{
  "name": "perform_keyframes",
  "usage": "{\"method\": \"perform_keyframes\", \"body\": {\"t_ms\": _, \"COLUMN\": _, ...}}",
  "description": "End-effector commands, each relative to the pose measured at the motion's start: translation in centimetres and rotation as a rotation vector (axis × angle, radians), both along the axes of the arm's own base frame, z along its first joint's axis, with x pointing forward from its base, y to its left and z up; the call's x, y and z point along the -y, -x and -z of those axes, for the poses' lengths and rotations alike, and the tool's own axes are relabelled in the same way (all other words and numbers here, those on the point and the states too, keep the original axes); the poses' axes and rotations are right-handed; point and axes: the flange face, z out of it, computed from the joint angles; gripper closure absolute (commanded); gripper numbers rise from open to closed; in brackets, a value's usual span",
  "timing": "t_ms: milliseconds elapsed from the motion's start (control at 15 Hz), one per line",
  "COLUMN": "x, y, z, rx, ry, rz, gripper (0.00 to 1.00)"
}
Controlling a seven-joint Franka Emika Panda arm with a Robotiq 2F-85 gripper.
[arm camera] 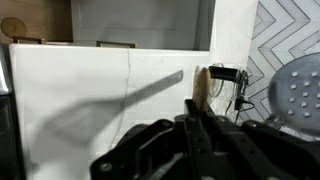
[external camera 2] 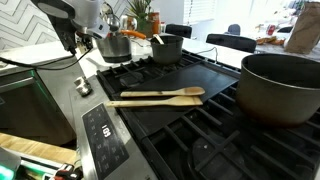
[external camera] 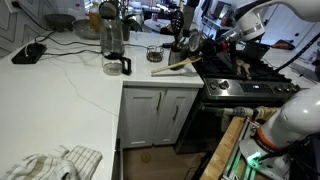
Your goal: Remove the wooden spoon from the silver container
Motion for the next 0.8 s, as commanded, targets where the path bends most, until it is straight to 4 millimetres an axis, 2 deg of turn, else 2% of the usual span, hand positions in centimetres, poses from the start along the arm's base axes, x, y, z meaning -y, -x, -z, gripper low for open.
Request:
{"method": "perform_keyframes", "body": {"t_ms": 0, "x": 0.1, "y": 0.1, "z": 2.5, "rx": 0.028, "ry": 0.003, "rz": 0.041, "gripper": 0.98}}
{"method": "perform_keyframes", "body": {"t_ms": 267, "x": 0.2, "y": 0.1, "z": 4.5, "rx": 0.035, "ry": 0.021, "rz": 0.064, "gripper": 0.98}}
{"method": "perform_keyframes", "body": {"t_ms": 333, "x": 0.2, "y": 0.1, "z": 4.9, "rx": 0.032, "ry": 0.024, "rz": 0.067, "gripper": 0.89}}
{"method": "perform_keyframes", "body": {"t_ms": 400, "x": 0.3, "y": 0.1, "z": 5.2, "rx": 0.032, "ry": 0.026, "rz": 0.072, "gripper": 0.67}}
{"method": "perform_keyframes", "body": {"t_ms": 533, "x": 0.4, "y": 0.1, "z": 5.8, "rx": 0.024, "ry": 0.023, "rz": 0.073, "gripper": 0.63}}
{"method": "perform_keyframes", "body": {"t_ms": 733, "x": 0.6, "y": 0.1, "z": 6.4, "rx": 0.006, "ry": 0.014, "rz": 0.073, "gripper": 0.42}}
